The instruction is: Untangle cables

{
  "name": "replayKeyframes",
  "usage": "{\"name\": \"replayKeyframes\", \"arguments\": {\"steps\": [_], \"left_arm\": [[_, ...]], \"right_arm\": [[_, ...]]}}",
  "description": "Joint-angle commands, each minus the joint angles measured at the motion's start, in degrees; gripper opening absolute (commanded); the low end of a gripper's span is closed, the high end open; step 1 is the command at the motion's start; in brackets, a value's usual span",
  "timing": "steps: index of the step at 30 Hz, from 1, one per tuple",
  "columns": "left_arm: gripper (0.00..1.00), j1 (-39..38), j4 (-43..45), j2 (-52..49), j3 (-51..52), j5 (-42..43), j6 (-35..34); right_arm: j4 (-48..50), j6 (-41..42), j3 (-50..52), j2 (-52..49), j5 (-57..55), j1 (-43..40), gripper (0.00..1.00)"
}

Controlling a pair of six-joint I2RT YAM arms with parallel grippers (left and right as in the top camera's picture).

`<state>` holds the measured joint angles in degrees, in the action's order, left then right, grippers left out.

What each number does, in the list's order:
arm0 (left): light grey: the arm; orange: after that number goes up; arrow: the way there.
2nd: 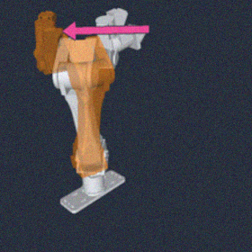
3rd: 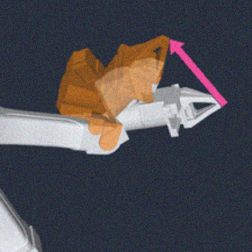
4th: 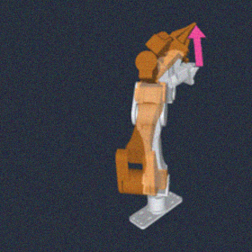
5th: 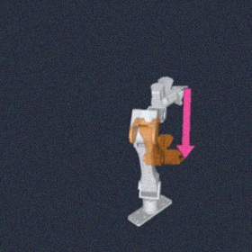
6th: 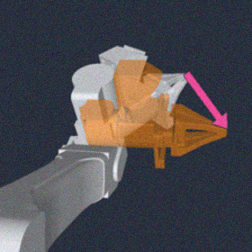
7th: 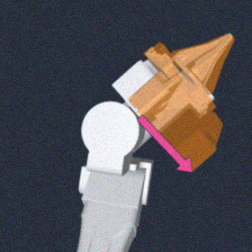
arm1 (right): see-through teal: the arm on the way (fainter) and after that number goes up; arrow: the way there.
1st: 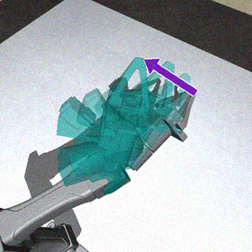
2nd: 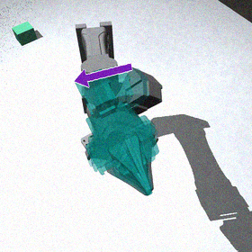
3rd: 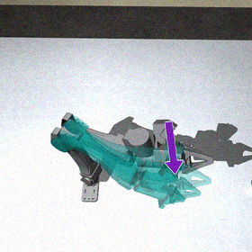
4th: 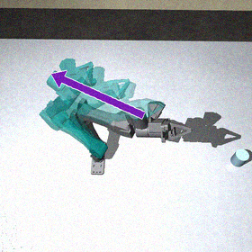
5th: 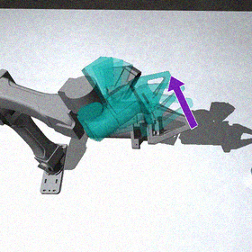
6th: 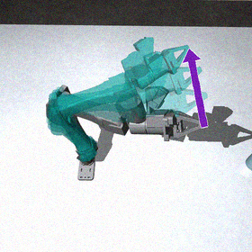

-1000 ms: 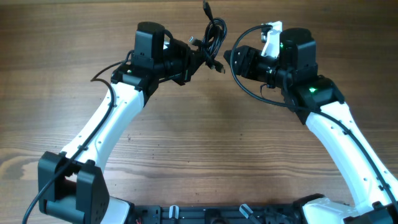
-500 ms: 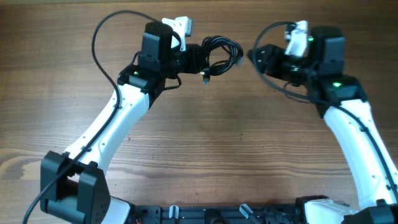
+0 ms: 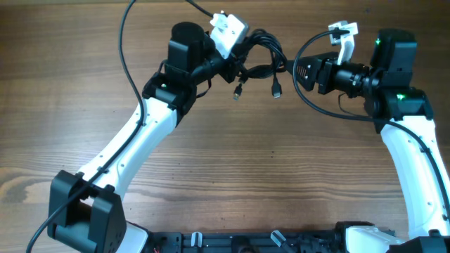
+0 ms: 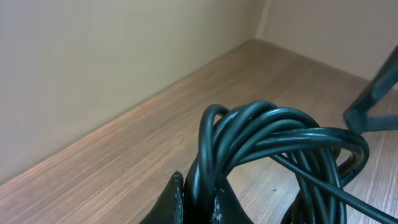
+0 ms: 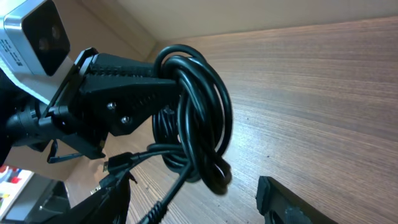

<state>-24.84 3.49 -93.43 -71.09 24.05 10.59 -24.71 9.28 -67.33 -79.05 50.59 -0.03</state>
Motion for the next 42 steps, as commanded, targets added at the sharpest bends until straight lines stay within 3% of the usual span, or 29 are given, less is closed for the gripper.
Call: {"name": "replayKeyframes", "arguments": {"steps": [1, 9, 14, 19, 22, 23, 24, 30, 34, 42], "left_arm": [[0.04, -1.31, 2.27, 0.44, -0.5, 1.22, 1.2], [0.04, -6.01, 3.63, 0.44, -0.5, 2.27, 0.94], [0.04, -7.93, 3.78, 0.44, -0.5, 2.27, -6.6], [0.04, -7.72, 3.63, 0.44, -0.5, 1.64, -7.91], [0.33, -7.13, 3.56, 0.44, -0.5, 1.4, -7.91], [0.83, -6.8, 3.63, 0.44, -0.5, 1.42, -7.98], [1.0, -6.6, 3.72, 0.44, -0.5, 1.4, -8.07], [1.0, -4.42, 5.64, 1.64, -0.5, 1.4, -9.18], [1.0, -1.29, 8.15, 1.92, -0.5, 1.44, -16.09], [1.0, 3.67, 10.86, 1.95, -0.5, 4.35, -18.62]], "right_arm": [[0.24, -1.79, -0.5, 1.03, 0.59, 0.17, 0.67], [-0.2, -1.77, -0.48, 0.5, -5.68, 0.17, 0.6], [-2.1, -0.57, -0.48, 0.5, -12.31, 0.17, 0.29], [-2.6, 1.95, -0.48, 0.52, -12.66, 0.17, 0.04], [-2.84, 2.25, -0.48, 0.66, -11.96, 0.17, 0.04], [-3.02, 2.19, -0.48, 0.76, -11.76, 0.17, 0.04], [-3.23, 1.53, -0.48, 0.92, -11.56, 0.17, 0.04], [-3.3, -2.49, -0.48, 1.36, -8.24, 0.17, 0.04], [-2.97, -10.03, -0.48, 1.33, -2.6, 0.17, 0.04], [-3.3, -33.07, -0.48, 1.31, 5.01, 0.17, 0.05]]}}
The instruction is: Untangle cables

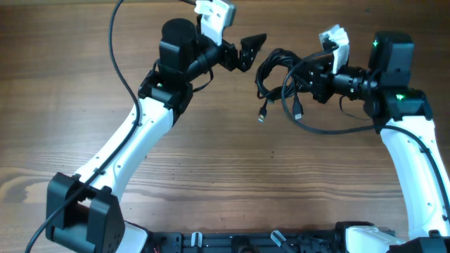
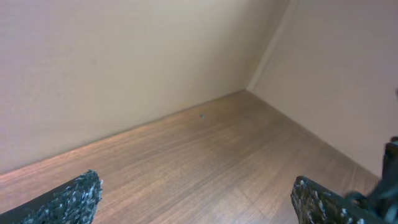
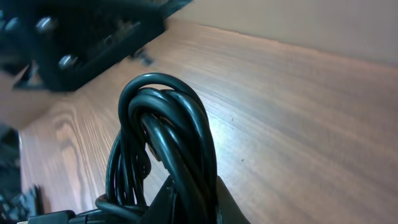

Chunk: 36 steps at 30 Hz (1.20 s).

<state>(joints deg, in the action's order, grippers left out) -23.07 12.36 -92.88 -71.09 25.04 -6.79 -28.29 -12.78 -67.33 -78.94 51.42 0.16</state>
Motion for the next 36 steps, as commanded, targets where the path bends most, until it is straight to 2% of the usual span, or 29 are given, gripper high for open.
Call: {"name": "replayKeyframes", "arguments": {"steps": [1, 3, 8, 10, 13, 15, 17, 19, 26, 28, 30, 32, 36], "left_arm": [[1.0, 2.58, 2.89, 1.4, -0.5, 5.51, -1.22], [1.0, 3.48, 3.58, 1.38, -0.5, 9.31, -1.22], [1.0, 5.03, 2.84, 1.38, -0.5, 20.65, -1.2], [1.0, 5.09, 2.82, 1.36, -0.5, 24.83, -1.22], [1.0, 5.07, -0.63, 1.27, -0.5, 30.12, -1.22], [1.0, 5.07, -6.45, 1.27, -0.5, 31.39, -1.22], [0.9, 4.92, -12.96, 1.27, -0.5, 31.52, -1.2], [0.89, 4.92, -19.34, 1.27, -0.5, 31.3, -1.2], [0.82, 4.07, -21.42, 0.44, -0.5, 29.27, -1.77], [0.81, 3.28, -21.68, -0.28, -0.5, 26.69, -4.61], [0.79, 2.54, -22.47, -0.87, -0.5, 25.16, -4.61], [0.73, 2.45, -23.8, -0.98, -0.48, 24.37, -4.63], [0.67, 2.45, -25.22, -0.98, -0.5, 24.37, -4.63]], "right_arm": [[0.22, -13.75, -0.48, 1.18, 4.13, -0.02, 0.05], [-0.44, -19.43, -0.48, 1.16, 4.13, -0.02, 0.04], [-4.07, -43.39, -0.48, 0.7, 3.96, -0.02, 0.04], [-4.46, -48.52, -0.48, -0.28, 3.76, -0.02, 0.04], [-4.2, -48.96, -0.48, -2.08, 3.48, -0.02, 0.04], [-4.22, -48.7, -0.48, -3.13, 3.56, 0.0, 0.04], [-4.26, -48.5, -0.48, -3.91, 3.58, 0.0, 0.04], [-5.29, -48.5, -0.48, -4.79, 4.44, 0.0, 0.04], [-6.25, -46.64, -0.48, -5.73, 5.38, 4.39, 0.04], [-6.08, -46.29, -0.48, -5.73, 3.93, 6.1, 0.04], [-5.2, -43.41, -0.48, -5.73, 0.63, 7.67, 0.04], [-4.52, -39.43, -0.48, -5.73, -2.93, 8.48, 0.04], [-4.09, -38.05, -0.48, -5.73, -4.02, 8.5, 0.04]]}}
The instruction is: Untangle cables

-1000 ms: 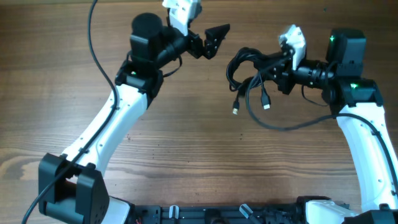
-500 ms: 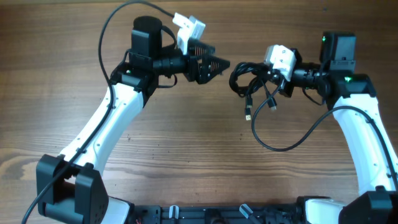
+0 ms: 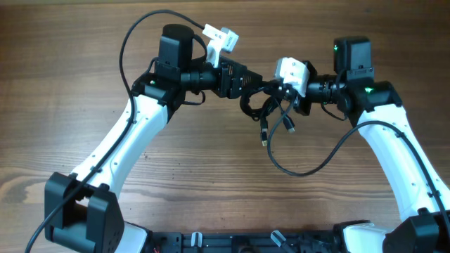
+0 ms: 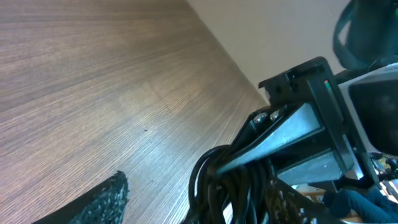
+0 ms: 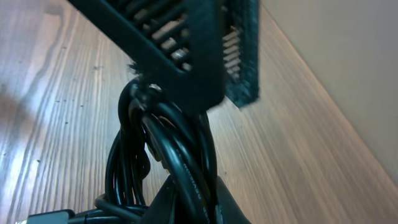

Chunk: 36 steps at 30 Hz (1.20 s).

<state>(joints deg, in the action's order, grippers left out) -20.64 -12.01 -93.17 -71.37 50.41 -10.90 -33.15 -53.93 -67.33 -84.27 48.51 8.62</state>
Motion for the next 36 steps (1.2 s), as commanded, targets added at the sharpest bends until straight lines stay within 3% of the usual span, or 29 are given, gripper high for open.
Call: {"name": "replayKeyframes", "arguments": {"steps": [1, 16, 21, 36], "left_arm": [[0.66, 0.02, -1.64, -0.7, -0.2, -1.01, -0.52], [0.64, 1.81, -6.14, -0.7, -0.2, -1.03, -0.5], [0.65, 1.81, -8.9, -0.7, -0.2, -8.33, -0.5], [0.69, 0.02, -6.56, -3.61, -0.2, -10.05, -0.5]], "right_arm": [[0.92, 3.15, -0.48, -0.39, -1.11, 0.04, 0.04], [1.4, 4.61, -0.48, -0.39, -0.59, 0.04, 0.04], [1.42, 4.61, -0.48, -0.39, -0.42, 0.04, 0.04], [1.36, 4.42, -0.48, -0.39, 4.85, 0.15, 0.04]]}}
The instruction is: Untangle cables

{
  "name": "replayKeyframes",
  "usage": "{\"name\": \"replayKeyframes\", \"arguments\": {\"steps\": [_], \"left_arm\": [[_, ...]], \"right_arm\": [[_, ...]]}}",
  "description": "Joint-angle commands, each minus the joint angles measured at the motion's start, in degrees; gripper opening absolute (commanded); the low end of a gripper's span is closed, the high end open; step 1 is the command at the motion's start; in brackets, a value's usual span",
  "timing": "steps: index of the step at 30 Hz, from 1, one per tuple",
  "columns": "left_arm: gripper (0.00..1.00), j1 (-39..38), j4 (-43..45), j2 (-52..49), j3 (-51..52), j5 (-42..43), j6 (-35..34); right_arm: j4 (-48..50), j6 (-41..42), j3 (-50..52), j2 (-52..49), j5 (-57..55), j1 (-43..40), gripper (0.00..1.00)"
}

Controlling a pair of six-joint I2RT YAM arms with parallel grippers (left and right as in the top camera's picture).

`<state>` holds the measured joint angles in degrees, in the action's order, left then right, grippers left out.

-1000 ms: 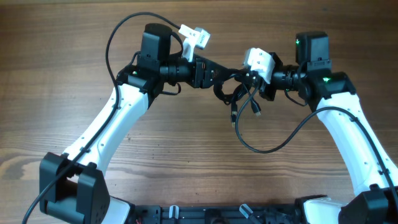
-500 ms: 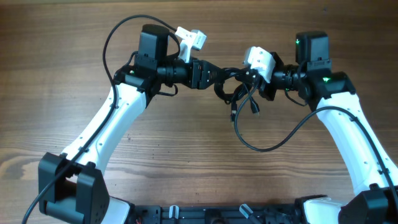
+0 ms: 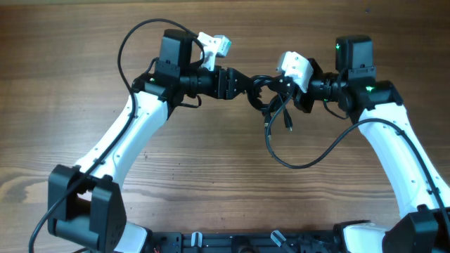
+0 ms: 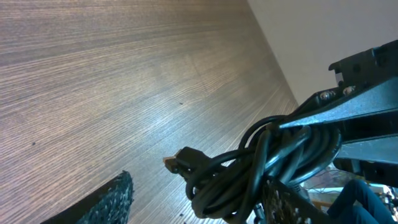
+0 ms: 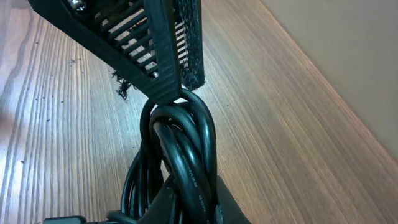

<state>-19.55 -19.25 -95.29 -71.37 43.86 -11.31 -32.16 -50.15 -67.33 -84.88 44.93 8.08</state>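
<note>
A coiled bundle of black cable (image 3: 266,98) hangs above the back middle of the table, with two plug ends (image 3: 266,126) dangling from it. My right gripper (image 3: 281,90) is shut on the coil; the right wrist view shows the strands (image 5: 180,130) pinched in that gripper (image 5: 189,202). My left gripper (image 3: 253,86) faces it from the left and is open. In the left wrist view the bundle (image 4: 267,162) and one plug (image 4: 180,160) lie between the spread fingers (image 4: 115,199), close to the right-hand one. The left finger (image 5: 155,43) touches the top of the coil.
The wooden table (image 3: 211,183) runs under both arms. A long black lead (image 3: 302,165) sags from near the bundle to the right arm. Another black lead (image 3: 130,42) arcs over the left arm. The arm bases (image 3: 91,218) stand at the front edge.
Both grippers stay together at the back middle. The bundle now sits deeper between my open left fingers, with a plug showing there. The sagging lead has shifted a little to the right.
First my left gripper was shut on the bundle at the back while the right one stood open beside it. Then the right gripper held the bundle and the left was open and apart. After that the left gripper's open jaws were at the bundle, as now.
</note>
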Motion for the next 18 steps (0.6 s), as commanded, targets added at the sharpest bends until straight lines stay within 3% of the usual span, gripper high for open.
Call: {"name": "replayKeyframes", "arguments": {"steps": [1, 7, 13, 18], "left_arm": [[0.7, -1.77, 0.81, -1.49, -0.2, -3.72, -0.04], [0.7, -4.79, 1.07, -3.06, -0.2, -7.32, -0.09], [0.56, -5.4, 2.51, -5.31, -0.17, -7.3, -0.11], [0.54, -8.02, 3.93, -5.42, -0.15, -7.3, -0.11]], "right_arm": [[0.39, 0.68, -0.48, 0.22, 8.98, 0.83, 0.04], [0.44, 0.63, -0.48, 0.22, 9.25, 2.91, 0.04], [2.93, 0.83, -0.48, 0.24, 19.98, 3.23, 0.04], [4.85, 2.69, -0.48, 0.24, 21.7, 3.23, 0.04]]}}
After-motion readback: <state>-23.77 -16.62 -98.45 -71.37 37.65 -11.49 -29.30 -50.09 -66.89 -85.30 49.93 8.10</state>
